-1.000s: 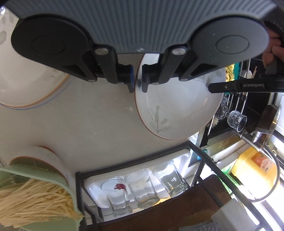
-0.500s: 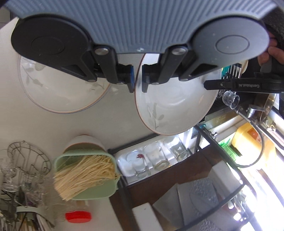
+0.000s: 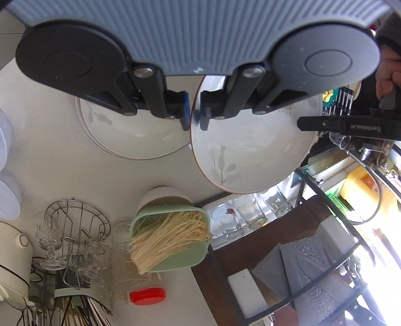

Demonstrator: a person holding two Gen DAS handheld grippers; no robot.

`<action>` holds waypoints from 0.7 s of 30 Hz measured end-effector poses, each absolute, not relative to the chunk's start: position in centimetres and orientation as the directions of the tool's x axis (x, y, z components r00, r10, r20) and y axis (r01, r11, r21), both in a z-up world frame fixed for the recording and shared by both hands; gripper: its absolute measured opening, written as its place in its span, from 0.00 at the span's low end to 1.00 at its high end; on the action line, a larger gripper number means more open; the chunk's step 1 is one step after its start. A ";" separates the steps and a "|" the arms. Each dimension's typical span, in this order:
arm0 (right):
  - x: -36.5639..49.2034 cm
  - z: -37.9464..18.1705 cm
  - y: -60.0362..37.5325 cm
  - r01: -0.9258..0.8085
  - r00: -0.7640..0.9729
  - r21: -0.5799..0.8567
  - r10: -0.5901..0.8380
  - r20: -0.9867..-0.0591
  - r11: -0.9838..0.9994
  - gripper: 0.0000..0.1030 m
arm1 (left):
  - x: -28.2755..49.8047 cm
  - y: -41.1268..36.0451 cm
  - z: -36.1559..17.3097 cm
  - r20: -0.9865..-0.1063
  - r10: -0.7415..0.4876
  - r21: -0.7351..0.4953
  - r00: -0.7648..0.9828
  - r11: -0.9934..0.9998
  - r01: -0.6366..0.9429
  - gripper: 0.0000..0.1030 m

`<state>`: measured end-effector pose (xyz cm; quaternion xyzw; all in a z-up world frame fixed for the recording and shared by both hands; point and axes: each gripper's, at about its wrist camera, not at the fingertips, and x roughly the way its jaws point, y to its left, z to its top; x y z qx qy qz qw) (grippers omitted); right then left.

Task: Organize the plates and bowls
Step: 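Carry the plate with the right gripper and lower it onto the plate stack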

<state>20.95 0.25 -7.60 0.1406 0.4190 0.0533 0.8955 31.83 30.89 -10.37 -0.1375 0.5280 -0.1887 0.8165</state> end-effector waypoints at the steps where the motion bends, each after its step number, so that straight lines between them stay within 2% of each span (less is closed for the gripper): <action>1: 20.8 -7.6 0.1 0.016 0.644 0.289 0.211 -0.735 0.957 0.11 | 31.7 30.5 -10.6 -0.817 -0.445 -0.415 0.367 0.895 0.162 0.16; 10: 20.9 -8.5 -3.5 -0.037 0.623 0.312 0.266 -0.736 0.949 0.11 | 30.3 26.9 -11.9 -0.842 -0.405 -0.383 0.357 0.914 0.132 0.16; 16: 20.7 -9.8 -6.1 -0.088 0.606 0.289 0.281 -0.744 0.953 0.11 | 30.2 25.2 -14.1 -0.838 -0.445 -0.463 0.316 0.886 0.022 0.16; 21: 20.6 -11.4 -7.9 -0.088 0.583 0.290 0.285 -0.761 0.953 0.11 | 30.6 22.9 -15.2 -0.860 -0.425 -0.441 0.283 0.898 0.008 0.16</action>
